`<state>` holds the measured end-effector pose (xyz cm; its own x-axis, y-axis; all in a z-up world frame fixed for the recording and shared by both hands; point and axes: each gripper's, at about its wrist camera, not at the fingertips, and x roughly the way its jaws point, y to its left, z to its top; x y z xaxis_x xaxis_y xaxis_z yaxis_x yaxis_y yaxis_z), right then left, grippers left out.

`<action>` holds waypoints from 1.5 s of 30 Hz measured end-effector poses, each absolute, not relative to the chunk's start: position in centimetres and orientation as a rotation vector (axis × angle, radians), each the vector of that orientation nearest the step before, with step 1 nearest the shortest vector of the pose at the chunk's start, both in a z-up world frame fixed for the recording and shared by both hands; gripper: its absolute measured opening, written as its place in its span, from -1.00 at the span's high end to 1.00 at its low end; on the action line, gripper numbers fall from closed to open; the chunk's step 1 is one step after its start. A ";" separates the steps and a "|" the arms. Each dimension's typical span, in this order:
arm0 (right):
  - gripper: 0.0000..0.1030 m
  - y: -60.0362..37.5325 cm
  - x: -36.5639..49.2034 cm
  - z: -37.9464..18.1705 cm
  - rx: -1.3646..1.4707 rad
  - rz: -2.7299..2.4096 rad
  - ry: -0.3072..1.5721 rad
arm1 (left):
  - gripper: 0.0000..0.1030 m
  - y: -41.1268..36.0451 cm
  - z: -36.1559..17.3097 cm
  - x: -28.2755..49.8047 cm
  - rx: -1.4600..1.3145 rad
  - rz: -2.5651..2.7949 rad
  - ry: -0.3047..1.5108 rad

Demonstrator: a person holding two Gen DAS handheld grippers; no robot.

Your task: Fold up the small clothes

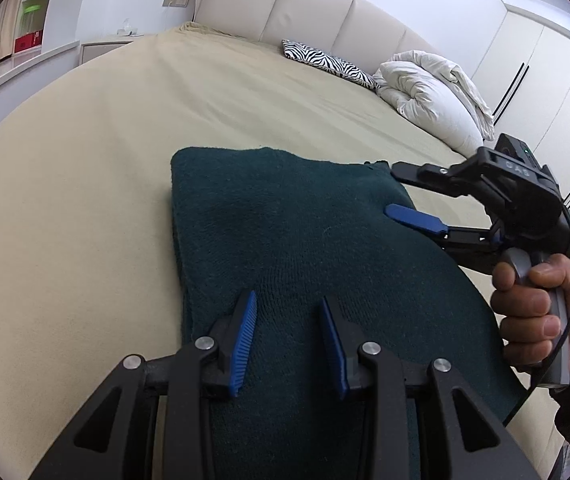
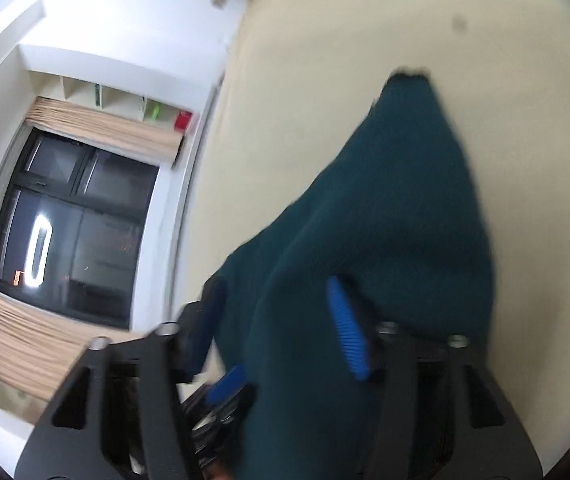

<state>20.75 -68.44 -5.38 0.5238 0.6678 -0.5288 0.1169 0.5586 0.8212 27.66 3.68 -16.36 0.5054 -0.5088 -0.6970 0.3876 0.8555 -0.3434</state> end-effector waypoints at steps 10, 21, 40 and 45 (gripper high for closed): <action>-0.44 -71.9 16.9 -3.3 0.933 0.396 0.971 | 0.30 4.2 -16.0 27.5 -0.155 -0.534 0.894; -0.61 -77.2 10.0 0.3 0.805 0.363 0.944 | -0.23 11.0 -13.3 25.9 -0.388 -0.453 0.971; -0.06 -72.4 10.7 -5.1 0.867 0.397 1.207 | -0.02 5.4 -16.5 31.4 -0.376 -0.528 1.264; 0.18 -72.9 9.1 -4.4 0.753 0.352 1.180 | 0.42 4.6 -15.6 30.9 -0.354 -0.554 1.253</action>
<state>9.11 -72.88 -4.42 0.3647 0.6145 -0.6996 0.1305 0.7102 0.6918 30.91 4.56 -15.64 0.2077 -0.5739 -0.7922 0.1993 0.8177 -0.5401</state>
